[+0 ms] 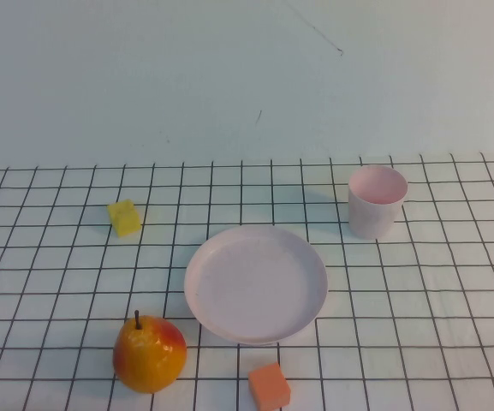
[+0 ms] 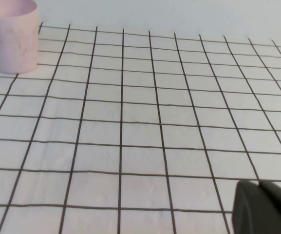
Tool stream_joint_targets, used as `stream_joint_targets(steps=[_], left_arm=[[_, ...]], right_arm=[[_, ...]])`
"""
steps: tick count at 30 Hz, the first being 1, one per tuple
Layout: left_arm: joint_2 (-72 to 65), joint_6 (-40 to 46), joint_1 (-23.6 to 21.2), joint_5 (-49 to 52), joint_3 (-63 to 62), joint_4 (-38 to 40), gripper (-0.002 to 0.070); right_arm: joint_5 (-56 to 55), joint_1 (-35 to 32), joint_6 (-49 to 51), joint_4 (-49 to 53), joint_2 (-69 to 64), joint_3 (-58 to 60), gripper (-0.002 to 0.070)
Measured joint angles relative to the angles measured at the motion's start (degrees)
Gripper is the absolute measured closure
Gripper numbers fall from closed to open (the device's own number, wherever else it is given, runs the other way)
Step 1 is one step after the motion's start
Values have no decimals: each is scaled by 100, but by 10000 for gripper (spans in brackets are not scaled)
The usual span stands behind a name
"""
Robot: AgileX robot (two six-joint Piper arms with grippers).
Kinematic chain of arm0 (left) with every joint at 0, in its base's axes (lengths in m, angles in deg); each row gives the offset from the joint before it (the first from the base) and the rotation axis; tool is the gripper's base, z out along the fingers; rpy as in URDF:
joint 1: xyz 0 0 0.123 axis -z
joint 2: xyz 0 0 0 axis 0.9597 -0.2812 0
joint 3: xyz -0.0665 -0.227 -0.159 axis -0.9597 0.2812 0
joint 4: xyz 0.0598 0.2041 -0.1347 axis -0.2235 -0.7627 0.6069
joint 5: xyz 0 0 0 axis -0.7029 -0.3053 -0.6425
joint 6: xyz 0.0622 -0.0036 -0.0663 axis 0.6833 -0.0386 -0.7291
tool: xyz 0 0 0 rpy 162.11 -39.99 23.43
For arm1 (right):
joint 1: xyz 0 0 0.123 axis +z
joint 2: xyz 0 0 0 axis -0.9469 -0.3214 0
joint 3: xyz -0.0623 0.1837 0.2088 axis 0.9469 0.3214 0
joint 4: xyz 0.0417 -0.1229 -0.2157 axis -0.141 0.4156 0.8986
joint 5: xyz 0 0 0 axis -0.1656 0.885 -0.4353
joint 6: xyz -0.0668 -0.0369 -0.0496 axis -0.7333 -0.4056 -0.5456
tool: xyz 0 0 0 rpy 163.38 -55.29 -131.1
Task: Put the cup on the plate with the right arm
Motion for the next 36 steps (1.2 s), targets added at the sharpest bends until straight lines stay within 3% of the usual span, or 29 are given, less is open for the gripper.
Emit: stream_joint_targets(steps=[13, 36], left_arm=[[0, 0, 0, 0, 0, 0, 678], [0, 0, 0, 0, 0, 0, 678]], right_arm=[[-352, 0, 0, 0, 0, 0, 678], [-4603, 0, 148, -156, 0, 0, 678]])
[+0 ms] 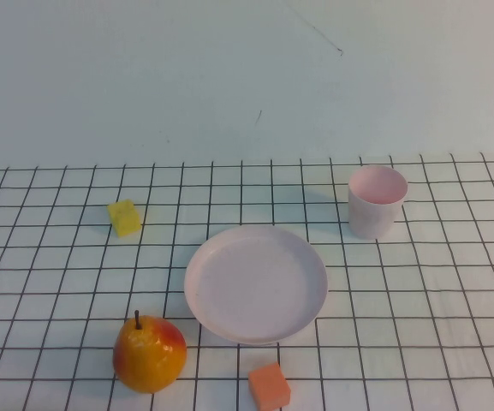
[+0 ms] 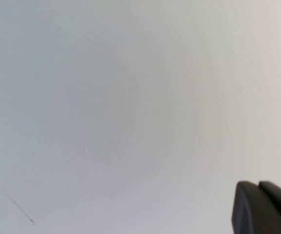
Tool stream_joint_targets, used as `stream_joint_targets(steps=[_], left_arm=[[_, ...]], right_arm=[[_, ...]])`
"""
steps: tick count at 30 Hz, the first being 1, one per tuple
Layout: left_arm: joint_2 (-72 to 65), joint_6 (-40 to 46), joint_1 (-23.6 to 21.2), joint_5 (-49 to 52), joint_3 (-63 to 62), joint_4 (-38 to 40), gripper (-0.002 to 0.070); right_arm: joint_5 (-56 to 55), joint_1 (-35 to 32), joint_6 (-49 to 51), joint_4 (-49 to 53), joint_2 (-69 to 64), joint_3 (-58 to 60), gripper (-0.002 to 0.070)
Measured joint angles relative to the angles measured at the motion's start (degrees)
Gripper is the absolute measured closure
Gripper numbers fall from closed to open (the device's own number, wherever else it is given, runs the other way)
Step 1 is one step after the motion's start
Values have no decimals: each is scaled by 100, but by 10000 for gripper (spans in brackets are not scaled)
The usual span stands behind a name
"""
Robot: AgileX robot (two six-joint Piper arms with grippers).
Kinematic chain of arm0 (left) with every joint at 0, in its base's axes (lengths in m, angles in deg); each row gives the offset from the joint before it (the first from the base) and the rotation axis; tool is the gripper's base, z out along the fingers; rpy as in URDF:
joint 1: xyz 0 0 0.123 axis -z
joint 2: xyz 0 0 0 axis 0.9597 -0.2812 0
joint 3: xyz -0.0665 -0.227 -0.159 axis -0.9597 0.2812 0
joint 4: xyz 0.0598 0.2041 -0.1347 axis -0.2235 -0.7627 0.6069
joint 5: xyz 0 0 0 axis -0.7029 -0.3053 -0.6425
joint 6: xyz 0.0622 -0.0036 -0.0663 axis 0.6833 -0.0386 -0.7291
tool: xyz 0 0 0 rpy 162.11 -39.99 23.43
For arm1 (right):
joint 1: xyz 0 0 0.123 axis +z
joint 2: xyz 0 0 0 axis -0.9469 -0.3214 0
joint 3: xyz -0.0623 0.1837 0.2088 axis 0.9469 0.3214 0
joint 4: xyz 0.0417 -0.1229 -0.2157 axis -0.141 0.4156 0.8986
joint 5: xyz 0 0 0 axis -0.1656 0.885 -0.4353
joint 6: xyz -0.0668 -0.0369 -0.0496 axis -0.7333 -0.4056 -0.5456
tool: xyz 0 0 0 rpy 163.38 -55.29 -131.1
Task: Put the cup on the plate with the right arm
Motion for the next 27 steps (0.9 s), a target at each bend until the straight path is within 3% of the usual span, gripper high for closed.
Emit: stream_joint_targets(steps=[4, 10, 15, 27], left_arm=[[0, 0, 0, 0, 0, 0, 678], [0, 0, 0, 0, 0, 0, 678], [0, 0, 0, 0, 0, 0, 678], [0, 0, 0, 0, 0, 0, 678]], right_arm=[[428, 0, 51, 60, 0, -219, 678], [2317, 0, 51, 360, -148, -1634, 678], [4076, 0, -54, 83, -1157, -2896, 678], [7217, 22, -3770, -3182, -5598, -5626, 678]])
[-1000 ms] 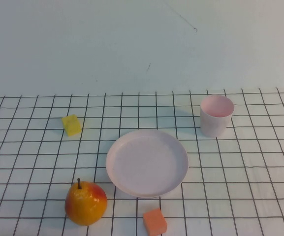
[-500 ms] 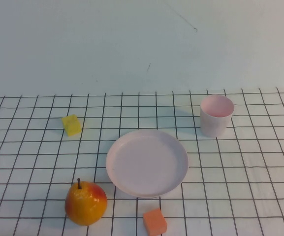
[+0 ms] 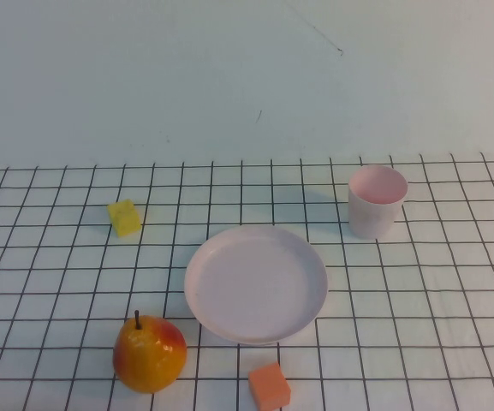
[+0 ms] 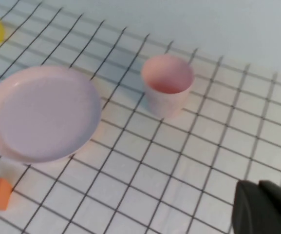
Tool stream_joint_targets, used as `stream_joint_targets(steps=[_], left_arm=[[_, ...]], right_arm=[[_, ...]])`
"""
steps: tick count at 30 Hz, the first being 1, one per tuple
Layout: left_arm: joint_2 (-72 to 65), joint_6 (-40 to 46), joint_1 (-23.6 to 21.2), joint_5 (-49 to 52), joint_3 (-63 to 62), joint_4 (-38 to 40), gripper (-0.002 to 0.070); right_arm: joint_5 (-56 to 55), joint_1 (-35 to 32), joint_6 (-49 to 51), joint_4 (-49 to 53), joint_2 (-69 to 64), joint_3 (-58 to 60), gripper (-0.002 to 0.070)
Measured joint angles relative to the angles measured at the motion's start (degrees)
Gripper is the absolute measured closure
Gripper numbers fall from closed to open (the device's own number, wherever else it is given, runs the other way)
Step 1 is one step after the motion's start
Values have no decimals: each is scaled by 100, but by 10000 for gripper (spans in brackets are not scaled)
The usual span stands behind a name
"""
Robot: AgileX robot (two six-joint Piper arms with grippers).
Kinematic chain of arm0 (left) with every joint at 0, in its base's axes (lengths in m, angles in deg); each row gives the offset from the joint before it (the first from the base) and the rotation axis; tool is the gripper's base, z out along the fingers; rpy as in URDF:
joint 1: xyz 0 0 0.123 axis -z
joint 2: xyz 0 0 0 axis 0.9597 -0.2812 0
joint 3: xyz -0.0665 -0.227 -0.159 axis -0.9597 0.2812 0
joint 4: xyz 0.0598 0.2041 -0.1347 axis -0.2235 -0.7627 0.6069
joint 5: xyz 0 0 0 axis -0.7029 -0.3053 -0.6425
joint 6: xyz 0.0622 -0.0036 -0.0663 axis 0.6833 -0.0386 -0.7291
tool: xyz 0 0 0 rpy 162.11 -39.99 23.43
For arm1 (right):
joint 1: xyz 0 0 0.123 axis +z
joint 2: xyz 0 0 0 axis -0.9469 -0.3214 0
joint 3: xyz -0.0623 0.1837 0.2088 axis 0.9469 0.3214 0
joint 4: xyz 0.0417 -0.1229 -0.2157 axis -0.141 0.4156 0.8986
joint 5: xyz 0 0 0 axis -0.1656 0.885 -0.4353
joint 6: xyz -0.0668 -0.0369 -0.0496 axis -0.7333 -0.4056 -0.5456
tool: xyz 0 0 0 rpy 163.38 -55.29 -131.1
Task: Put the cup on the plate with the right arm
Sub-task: Pick up the cup from the table
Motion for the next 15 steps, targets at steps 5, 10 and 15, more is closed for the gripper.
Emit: stream_joint_targets(steps=[5, 10, 15], left_arm=[[0, 0, 0, 0, 0, 0, 678], [0, 0, 0, 0, 0, 0, 678], [0, 0, 0, 0, 0, 0, 678]], right_arm=[[380, 60, -461, -397, -2047, -1120, 678], [402, 538, -386, -93, -3648, -2218, 678], [496, 1175, 51, 838, -4900, -3344, 678]])
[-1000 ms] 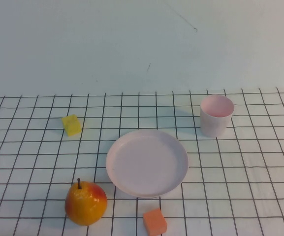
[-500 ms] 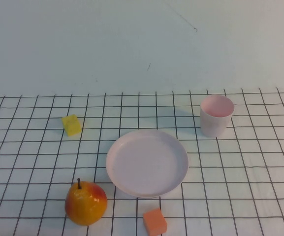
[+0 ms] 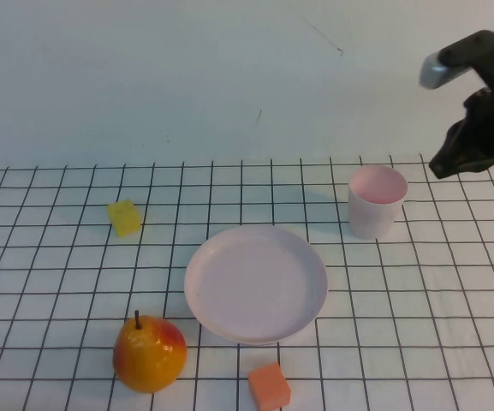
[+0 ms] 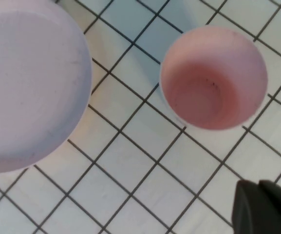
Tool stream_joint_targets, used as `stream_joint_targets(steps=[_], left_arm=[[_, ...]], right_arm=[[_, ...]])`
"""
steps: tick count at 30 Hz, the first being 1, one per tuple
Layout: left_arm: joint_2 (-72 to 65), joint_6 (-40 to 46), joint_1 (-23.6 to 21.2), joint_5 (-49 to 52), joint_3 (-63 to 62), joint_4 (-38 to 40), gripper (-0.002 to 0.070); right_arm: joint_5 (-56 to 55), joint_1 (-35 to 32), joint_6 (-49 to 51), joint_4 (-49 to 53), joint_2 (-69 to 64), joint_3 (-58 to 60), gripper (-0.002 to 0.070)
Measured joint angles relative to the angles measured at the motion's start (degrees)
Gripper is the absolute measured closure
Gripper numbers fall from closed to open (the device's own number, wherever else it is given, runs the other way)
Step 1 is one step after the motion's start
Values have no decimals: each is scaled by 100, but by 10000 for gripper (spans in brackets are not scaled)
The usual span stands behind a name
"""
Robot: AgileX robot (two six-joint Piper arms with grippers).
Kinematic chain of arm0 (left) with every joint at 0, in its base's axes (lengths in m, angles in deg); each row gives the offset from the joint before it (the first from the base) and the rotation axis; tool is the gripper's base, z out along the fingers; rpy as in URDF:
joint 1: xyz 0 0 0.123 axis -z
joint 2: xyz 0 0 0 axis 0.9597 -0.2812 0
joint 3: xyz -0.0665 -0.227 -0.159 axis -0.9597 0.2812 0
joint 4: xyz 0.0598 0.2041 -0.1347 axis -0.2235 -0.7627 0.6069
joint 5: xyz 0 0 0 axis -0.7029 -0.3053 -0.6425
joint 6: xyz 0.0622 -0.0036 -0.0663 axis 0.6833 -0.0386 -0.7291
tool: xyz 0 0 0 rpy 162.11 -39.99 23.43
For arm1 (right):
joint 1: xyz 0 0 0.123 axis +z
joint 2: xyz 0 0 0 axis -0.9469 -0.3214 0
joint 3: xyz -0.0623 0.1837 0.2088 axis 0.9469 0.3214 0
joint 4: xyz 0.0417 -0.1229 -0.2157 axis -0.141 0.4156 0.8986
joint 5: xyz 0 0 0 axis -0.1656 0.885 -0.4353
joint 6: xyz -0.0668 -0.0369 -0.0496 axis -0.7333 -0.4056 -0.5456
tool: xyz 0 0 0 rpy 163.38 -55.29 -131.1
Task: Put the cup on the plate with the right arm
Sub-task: Pick up the cup from the table
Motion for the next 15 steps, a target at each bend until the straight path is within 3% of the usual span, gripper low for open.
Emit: stream_joint_targets(steps=[8, 10, 15], left_arm=[[0, 0, 0, 0, 0, 0, 678], [0, 0, 0, 0, 0, 0, 678], [0, 0, 0, 0, 0, 0, 678]], right_arm=[[642, 256, 315, 513, -1435, -1581, 654], [754, 256, 315, 547, -1647, -1875, 591], [623, 256, 258, 557, -1876, -2310, 297]])
